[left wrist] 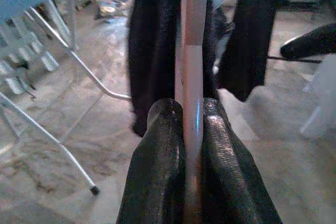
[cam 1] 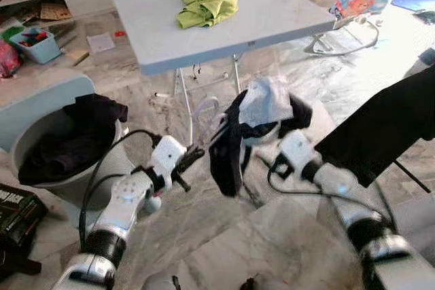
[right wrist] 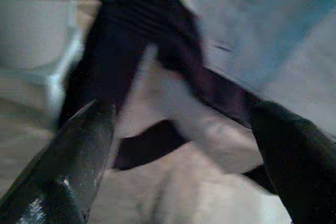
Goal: Hang hanger
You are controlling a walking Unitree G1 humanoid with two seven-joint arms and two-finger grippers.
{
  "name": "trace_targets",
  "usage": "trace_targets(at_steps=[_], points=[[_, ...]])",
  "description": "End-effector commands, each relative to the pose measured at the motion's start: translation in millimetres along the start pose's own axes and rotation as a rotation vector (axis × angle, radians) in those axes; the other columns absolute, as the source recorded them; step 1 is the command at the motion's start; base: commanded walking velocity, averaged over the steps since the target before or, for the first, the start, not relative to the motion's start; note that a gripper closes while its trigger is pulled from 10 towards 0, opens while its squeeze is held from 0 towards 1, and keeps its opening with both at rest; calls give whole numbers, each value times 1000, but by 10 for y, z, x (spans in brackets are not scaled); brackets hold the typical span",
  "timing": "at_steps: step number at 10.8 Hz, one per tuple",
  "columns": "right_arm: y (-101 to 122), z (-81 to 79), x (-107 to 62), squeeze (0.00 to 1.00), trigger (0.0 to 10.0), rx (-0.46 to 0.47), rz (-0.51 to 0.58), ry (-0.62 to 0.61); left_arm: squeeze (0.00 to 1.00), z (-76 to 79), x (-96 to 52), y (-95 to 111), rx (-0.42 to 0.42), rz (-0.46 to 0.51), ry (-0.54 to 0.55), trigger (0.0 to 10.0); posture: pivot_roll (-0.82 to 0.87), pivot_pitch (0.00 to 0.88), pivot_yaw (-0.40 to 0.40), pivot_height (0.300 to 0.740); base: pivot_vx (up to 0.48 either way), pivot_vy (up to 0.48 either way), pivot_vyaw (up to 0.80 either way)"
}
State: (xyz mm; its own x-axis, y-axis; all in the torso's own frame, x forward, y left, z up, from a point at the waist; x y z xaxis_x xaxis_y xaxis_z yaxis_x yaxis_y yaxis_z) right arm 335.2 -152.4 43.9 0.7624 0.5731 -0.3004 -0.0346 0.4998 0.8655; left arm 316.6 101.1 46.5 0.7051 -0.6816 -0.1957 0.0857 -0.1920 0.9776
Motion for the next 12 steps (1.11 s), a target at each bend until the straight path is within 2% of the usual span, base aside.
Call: trace_targets(at_steps=[1, 4, 5, 6, 8, 9, 10, 12], points=[[73, 22, 16, 0, 10000, 5, 18, 7, 0, 32, 5, 85, -5, 32, -20, 0, -93, 0, 0, 740, 0, 0, 0], [175, 137, 113, 0, 10000, 35, 25, -117, 0, 231, 51, 161, -42, 51, -95, 0, -89, 0, -2, 740, 0, 0, 0], [178, 141, 114, 0, 10000, 45, 20, -127, 0, 257, 51, 173, -40, 49, -105, 0, -89, 0, -2, 740, 0, 0, 0], [150, 158, 126, 0, 10000, 97, 1, -161, 0, 297, 59, 194, -45, 49, -122, 0, -92, 0, 2, 740, 0, 0, 0], [137, 202, 134, 0, 10000, 107, -17, -200, 0, 328, 80, 226, -46, 53, -133, 0, -95, 0, 3, 740, 0, 0, 0], [135, 249, 152, 0, 4510, 140, -24, -240, 0, 356, 95, 258, -48, 62, -144, 0, -95, 0, 3, 740, 0, 0, 0], [166, 240, 194, 0, 0, 154, -26, -245, 0, 392, 100, 294, -65, 72, -159, 0, -94, 0, 3, 740, 0, 0, 0], [194, 226, 243, 0, 0, 168, -21, -259, 0, 456, 98, 357, -78, 88, -194, 0, -90, 0, 0, 740, 0, 0, 0]])
Point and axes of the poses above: a point about 5 cm out from each wrist's last joint towards the gripper, its own x axis pointing out of the wrist towards the gripper, its own y axis along the axis of the wrist's last joint, z = x × y, the point moved 4 cm from there along x, pointing out of the wrist towards the gripper, and after that the axes turned 4 degrees about -x, right-handed, at the moved point
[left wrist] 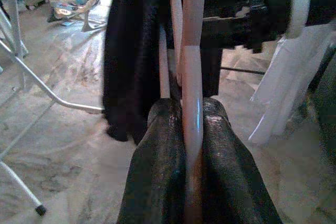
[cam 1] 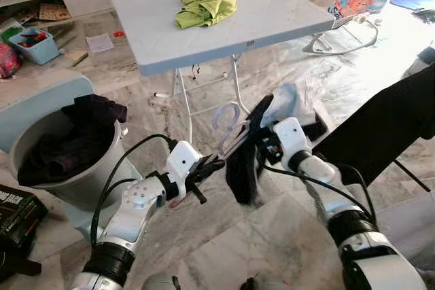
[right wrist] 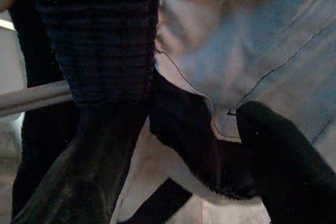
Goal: Hang hanger
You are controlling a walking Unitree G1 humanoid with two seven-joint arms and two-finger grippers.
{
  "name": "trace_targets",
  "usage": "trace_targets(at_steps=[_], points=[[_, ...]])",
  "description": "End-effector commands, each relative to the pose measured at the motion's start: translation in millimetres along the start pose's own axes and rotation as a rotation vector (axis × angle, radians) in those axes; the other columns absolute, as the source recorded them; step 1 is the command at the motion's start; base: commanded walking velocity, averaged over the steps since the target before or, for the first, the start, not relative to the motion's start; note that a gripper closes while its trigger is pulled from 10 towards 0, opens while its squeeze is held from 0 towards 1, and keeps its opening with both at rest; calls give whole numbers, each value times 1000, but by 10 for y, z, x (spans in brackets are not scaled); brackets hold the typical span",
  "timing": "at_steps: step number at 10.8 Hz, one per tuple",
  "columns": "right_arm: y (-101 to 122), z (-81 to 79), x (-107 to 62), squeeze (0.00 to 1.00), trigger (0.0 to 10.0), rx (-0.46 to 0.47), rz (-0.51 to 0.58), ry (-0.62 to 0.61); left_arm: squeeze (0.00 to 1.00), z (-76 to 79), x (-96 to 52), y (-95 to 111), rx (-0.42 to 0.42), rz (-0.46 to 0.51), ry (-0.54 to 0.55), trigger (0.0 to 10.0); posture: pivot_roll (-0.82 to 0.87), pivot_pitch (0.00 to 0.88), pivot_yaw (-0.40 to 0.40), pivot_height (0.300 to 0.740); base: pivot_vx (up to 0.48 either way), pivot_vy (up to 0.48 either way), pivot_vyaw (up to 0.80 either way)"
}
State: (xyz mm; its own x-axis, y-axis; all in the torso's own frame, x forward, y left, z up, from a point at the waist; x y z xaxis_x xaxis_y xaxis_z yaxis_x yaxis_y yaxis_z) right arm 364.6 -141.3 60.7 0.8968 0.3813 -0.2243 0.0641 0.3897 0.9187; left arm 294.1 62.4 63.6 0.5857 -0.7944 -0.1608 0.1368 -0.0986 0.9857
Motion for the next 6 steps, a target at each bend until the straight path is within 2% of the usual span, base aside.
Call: trace_targets(at_steps=[1, 3, 6], points=[[14, 43, 22, 0, 0, 10, -5, -23, 0, 73, 40, 151, 10, 54, -47, 0, -89, 0, -1, 740, 0, 0, 0], [23, 73, 27, 0, 0, 12, -4, -37, 0, 94, 46, 162, 6, 53, -55, 0, -89, 0, -1, 740, 0, 0, 0], [-15, 210, -21, 0, 0, 4, -9, -91, 0, 126, 43, 170, -9, 49, -73, 0, -96, 0, -1, 740, 0, 0, 0]])
Point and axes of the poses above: a point about 5 cm out from each wrist's last joint towards the gripper, its own x axis pointing out of the wrist towards the gripper, its own y axis along the axis of the wrist's last joint, z = x × y, the point moved 4 cm from there along x, pointing out of the wrist towards the gripper, and after that the axes turned 4 degrees about -x, right-handed, at the moved point
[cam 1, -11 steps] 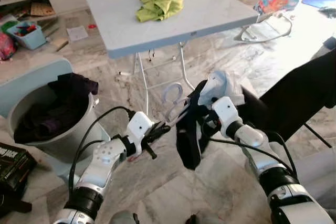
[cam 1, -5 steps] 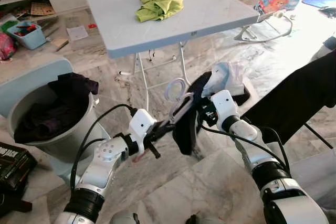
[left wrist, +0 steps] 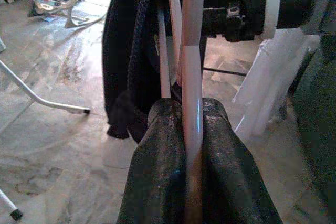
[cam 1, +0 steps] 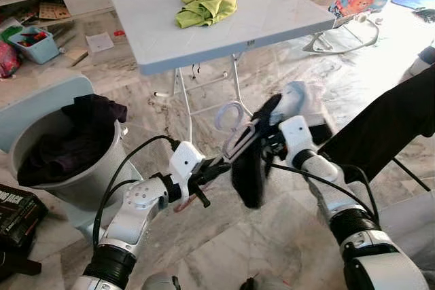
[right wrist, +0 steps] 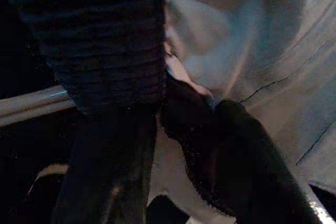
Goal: Hang hanger
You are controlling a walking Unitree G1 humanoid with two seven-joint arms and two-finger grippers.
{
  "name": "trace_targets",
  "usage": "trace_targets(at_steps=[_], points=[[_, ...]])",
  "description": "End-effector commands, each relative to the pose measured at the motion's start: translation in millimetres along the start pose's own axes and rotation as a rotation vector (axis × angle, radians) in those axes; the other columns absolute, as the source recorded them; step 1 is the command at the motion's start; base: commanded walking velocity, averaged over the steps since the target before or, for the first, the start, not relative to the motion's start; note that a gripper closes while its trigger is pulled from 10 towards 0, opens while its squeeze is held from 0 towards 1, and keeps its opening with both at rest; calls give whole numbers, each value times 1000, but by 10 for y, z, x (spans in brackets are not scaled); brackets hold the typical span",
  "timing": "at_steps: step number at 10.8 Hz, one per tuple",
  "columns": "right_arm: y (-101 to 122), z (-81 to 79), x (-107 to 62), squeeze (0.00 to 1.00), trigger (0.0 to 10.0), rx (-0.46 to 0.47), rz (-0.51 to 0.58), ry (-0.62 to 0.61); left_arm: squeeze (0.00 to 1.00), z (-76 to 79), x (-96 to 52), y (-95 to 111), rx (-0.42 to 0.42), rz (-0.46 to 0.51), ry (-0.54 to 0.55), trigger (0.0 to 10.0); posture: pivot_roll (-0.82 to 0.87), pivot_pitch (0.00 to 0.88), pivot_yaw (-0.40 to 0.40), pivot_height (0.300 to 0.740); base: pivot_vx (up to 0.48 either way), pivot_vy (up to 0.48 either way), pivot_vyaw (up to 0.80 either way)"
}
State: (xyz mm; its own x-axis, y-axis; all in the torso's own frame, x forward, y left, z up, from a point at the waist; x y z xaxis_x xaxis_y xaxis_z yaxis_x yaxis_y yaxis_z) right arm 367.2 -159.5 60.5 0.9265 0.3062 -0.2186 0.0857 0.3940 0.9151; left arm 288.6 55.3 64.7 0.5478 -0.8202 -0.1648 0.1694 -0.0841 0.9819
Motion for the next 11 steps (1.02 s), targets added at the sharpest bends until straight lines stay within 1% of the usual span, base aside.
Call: trace_targets(at_steps=[1, 3, 4, 5, 7, 10, 11], points=[[58, 72, 22, 0, 0, 1, 17, -30, 0, 60, 22, 151, 27, 53, -37, 0, -96, 0, -1, 740, 0, 0, 0], [52, 69, 24, 0, 0, 4, 15, -31, 0, 96, 15, 128, 28, 44, -53, 0, -96, 0, -1, 740, 0, 0, 0], [58, 105, 21, 0, 0, 5, 20, -51, 0, 102, 14, 127, 27, 43, -57, 0, -96, 0, -1, 740, 0, 0, 0], [94, 179, 15, 0, 0, 5, 39, -88, 0, 101, 11, 122, 29, 40, -58, 0, -96, 0, -1, 740, 0, 0, 0], [187, 339, -9, 0, 0, 52, 93, -166, 0, 87, -11, 84, 30, 28, -53, 0, -102, 0, 1, 740, 0, 0, 0], [237, 401, -15, 0, 0, 75, 124, -192, 0, 62, -8, 74, 41, 24, -38, 0, -102, 0, -4, 740, 0, 0, 0], [275, 463, -24, 0, 0, 92, 143, -224, 0, 25, -24, 52, 63, 11, -19, 0, -102, 0, -4, 740, 0, 0, 0]])
Point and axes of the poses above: a point about 5 cm out from each wrist's last joint towards the gripper, its own x axis pointing out of the wrist towards the gripper, its own y axis along the axis of the wrist's last joint, z = x × y, the point moved 4 cm from there along x, pointing out of the wrist towards the gripper, and after that the axes turned 4 degrees about -x, right-handed, at the moved point
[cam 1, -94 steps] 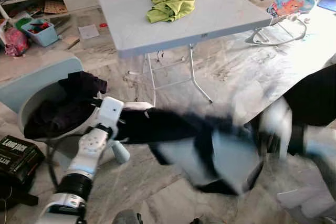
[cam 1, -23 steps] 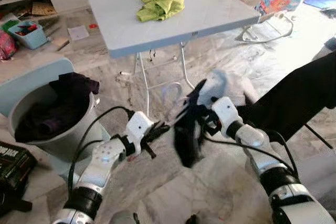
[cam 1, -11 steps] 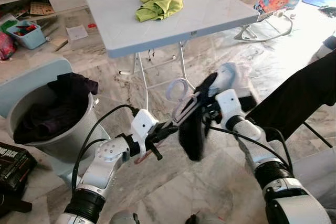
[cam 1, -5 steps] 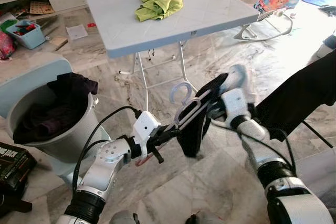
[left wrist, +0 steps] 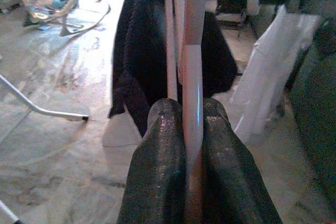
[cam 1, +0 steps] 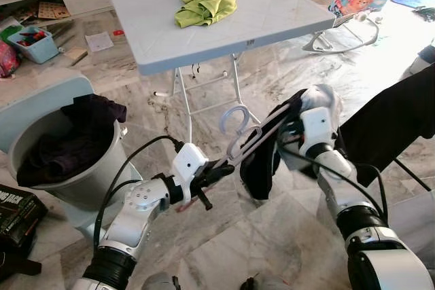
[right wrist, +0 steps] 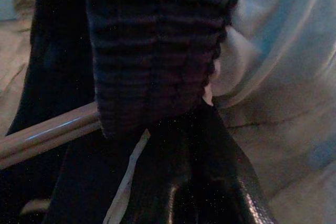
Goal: Hang hanger
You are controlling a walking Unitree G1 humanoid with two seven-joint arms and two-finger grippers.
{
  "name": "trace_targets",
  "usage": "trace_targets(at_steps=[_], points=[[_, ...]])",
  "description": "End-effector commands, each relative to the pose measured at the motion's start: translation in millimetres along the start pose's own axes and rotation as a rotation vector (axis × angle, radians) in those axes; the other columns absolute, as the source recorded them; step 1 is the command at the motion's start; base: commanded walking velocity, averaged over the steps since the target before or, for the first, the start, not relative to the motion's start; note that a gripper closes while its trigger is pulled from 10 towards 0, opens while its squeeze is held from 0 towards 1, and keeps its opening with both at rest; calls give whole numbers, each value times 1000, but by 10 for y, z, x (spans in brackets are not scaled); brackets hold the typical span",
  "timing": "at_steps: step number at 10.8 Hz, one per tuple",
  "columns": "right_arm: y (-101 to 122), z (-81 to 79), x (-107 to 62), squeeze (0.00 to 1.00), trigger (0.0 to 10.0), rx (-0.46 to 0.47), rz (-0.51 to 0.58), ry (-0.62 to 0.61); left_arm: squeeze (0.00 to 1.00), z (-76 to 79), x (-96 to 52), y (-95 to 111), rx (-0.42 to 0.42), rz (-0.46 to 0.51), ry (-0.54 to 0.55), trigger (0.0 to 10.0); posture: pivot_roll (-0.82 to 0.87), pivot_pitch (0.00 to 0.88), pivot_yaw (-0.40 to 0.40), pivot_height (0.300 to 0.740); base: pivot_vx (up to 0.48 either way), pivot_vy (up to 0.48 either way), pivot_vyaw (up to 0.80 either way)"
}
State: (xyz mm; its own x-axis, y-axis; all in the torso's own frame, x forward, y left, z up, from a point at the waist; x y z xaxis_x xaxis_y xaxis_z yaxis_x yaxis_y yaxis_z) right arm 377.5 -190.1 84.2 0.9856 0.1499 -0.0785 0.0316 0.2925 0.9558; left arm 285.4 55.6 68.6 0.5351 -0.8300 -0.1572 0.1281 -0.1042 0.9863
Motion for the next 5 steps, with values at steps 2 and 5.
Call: trace_targets(at_steps=[2, 5], points=[[309, 155, 56, 0, 0, 24, 125, -69, 0, -81, -52, -63, 26, -28, 34, 0, -103, 0, -6, 740, 0, 0, 0], [513, 348, 64, 0, 0, 2, 201, -192, 0, -96, -84, -141, 25, -47, 62, 0, -106, 0, -5, 740, 0, 0, 0]])
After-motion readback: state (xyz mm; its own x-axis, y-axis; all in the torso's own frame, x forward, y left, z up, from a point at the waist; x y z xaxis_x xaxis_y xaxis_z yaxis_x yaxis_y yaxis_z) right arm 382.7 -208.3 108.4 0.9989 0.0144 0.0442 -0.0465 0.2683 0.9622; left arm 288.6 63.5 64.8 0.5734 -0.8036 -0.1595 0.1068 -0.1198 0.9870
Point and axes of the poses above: a point about 5 cm out from each wrist's last joint towards the gripper, its own x axis pointing out of the wrist towards the gripper, its own y axis along the axis of the wrist's last joint, z = x × y, the point moved 4 cm from there along x, pointing out of the wrist towards the gripper, and after that the axes turned 4 degrees about -x, right-handed, at the moved point
